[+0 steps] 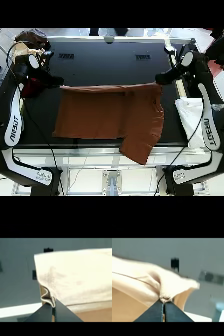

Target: Fold the shirts.

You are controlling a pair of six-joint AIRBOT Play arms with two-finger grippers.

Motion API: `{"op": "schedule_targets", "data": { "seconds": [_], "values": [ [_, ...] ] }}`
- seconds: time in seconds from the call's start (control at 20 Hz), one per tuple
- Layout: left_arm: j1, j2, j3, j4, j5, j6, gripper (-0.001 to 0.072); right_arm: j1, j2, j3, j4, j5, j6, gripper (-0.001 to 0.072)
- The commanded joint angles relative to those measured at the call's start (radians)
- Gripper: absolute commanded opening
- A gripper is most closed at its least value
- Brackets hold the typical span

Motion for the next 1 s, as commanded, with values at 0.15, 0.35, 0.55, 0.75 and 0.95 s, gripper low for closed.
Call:
{"op": "schedule_targets", "data": {
  "seconds": [0.15,0.35,0.55,0.75,0.95],
  "values": [
    [-0.032,0.054,-0.197,-0.060,0.049,-0.006,0.0008,0.005,0.124,-0.427,0.066,-0.173,0.020,0.0010],
    [-0.074,0.018,-0.213,-0.062,0.060,-0.007,0.0008,0.021,0.097,-0.535,0.082,-0.259,0.029,0.0010],
    [-0.072,-0.017,-0.213,0.011,0.053,-0.105,0.0008,0.021,0.068,-0.539,0.070,-0.261,0.039,0.0010],
    [-0.069,-0.017,-0.213,0.072,0.035,-0.120,0.0008,0.021,0.067,-0.539,0.033,-0.265,0.073,0.0010],
    [-0.065,-0.011,-0.213,0.084,0.036,-0.125,0.0008,0.021,0.068,-0.480,0.014,-0.213,0.072,0.0010]
  ]
}}
